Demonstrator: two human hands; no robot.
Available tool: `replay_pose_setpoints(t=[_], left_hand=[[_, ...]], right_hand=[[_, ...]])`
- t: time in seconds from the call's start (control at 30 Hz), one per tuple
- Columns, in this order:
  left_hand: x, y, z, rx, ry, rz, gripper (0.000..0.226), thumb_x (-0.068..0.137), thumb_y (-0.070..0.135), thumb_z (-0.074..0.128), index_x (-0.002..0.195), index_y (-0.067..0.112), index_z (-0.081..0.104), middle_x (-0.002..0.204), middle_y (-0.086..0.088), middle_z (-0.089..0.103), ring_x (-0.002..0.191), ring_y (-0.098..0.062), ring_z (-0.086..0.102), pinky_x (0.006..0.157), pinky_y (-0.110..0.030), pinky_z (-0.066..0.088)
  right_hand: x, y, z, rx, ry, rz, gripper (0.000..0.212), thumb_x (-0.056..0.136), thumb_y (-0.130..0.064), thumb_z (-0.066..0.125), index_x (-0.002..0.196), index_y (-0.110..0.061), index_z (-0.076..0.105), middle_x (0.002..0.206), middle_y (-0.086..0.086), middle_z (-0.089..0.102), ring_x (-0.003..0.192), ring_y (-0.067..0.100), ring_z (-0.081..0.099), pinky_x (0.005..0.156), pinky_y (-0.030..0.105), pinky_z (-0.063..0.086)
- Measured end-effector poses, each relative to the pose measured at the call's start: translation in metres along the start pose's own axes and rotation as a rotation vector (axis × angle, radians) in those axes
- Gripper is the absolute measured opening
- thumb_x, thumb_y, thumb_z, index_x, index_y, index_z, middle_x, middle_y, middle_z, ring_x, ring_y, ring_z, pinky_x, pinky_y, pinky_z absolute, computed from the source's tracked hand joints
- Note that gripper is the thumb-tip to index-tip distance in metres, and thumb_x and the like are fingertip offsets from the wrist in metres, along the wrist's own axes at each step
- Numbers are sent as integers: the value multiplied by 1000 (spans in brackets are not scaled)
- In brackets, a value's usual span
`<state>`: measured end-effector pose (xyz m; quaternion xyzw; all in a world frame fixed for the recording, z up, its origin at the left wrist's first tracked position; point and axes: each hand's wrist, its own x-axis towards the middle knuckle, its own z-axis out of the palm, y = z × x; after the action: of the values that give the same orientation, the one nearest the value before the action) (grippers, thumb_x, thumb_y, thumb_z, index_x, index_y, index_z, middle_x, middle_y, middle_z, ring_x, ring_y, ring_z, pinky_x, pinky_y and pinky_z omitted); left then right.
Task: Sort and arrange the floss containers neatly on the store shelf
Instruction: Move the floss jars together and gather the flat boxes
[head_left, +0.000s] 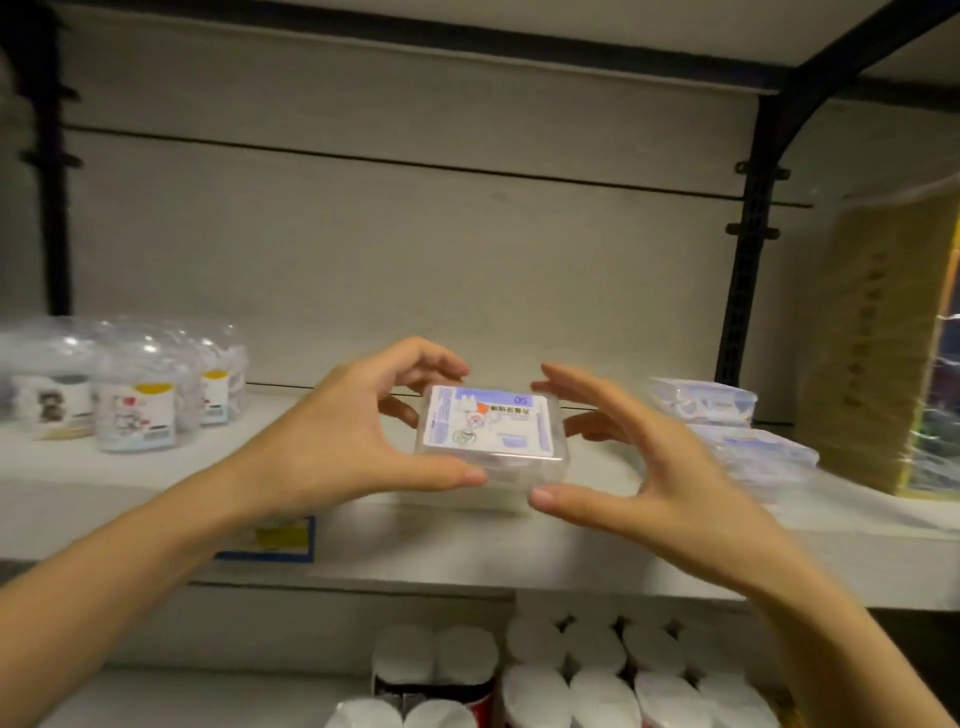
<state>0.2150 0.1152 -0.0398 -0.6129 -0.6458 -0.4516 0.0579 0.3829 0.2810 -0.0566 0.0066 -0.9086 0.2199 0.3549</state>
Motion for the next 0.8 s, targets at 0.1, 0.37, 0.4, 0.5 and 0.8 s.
replay_pose_setpoints(t=[0.1, 0.37, 0.4, 0.5, 0.8], left_hand=[[-12, 3, 2, 3, 61, 42, 64, 45, 50, 78, 104, 38, 55, 109, 27, 61, 101, 7, 58, 82, -10, 46], [-25, -6, 4, -68, 54, 44, 67, 44, 60, 79, 105, 44, 57, 112, 18, 64, 102, -3, 62, 85, -11, 47], [-25, -7, 7, -107, 51, 36, 68, 41, 64, 79, 104, 45, 58, 110, 16, 65, 99, -4, 63, 83, -12, 48], [-21, -3, 26, -151, 79, 24, 70, 32, 71, 78, 96, 49, 62, 102, 15, 68, 90, -6, 66, 81, -18, 51], [62, 72, 115, -267, 174, -11, 54, 53, 54, 81, 99, 32, 63, 93, 15, 68, 81, 3, 61, 79, -14, 48]], right_hand=[[4, -5, 10, -20, -22, -69, 71, 64, -57, 69, 129, -45, 44, 123, -34, 52, 110, -11, 50, 87, 2, 37], [-3, -7, 12, 11, 6, -55, 63, 68, -41, 77, 125, -36, 50, 121, -28, 56, 107, -7, 54, 89, 7, 38], [-7, -6, 10, 8, 13, -43, 62, 68, -42, 77, 124, -37, 50, 122, -28, 55, 107, -6, 54, 90, 9, 39], [-25, 0, -1, 28, 43, -3, 59, 70, -41, 76, 123, -36, 50, 121, -26, 53, 107, -2, 55, 92, 12, 42], [-42, 56, -105, 102, 192, 117, 59, 71, -54, 67, 124, -35, 50, 119, -21, 60, 111, -2, 57, 98, 25, 47]])
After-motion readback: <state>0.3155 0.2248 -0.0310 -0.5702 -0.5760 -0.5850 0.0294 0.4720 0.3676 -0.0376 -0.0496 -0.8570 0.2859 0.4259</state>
